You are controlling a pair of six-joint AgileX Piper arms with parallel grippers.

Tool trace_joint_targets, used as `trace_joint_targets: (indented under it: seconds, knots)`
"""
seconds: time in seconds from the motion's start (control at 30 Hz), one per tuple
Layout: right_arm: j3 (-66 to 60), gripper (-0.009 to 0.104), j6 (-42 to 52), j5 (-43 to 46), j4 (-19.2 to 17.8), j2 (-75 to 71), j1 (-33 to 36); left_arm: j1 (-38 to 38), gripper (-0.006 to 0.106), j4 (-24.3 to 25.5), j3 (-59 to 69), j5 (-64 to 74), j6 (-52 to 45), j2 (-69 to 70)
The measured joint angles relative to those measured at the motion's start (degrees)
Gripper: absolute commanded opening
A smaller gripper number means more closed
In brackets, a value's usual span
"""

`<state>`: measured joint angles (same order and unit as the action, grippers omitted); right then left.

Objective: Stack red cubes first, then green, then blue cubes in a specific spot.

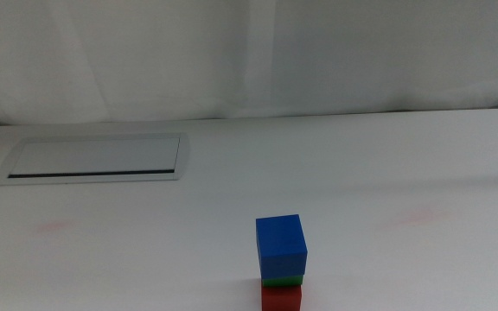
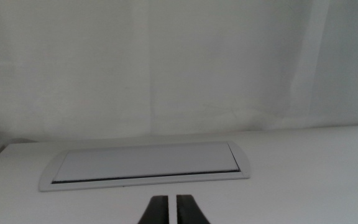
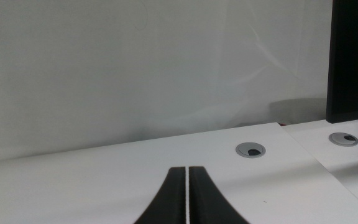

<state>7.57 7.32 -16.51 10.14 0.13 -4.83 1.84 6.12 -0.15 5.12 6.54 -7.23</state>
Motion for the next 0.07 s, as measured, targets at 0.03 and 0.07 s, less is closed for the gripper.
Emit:
trace_joint_targets:
  seconds: [0.03,0.07]
  knots:
    - [0.0,-0.002,0.0,0.0,0.11,0.0,0.0,0.0,-0.001,0.0,0.0,0.0,0.0,0.0]
    - [0.0,-0.002,0.0,0.0,0.11,0.0,0.0,0.0,-0.001,0.0,0.0,0.0,0.09,0.0]
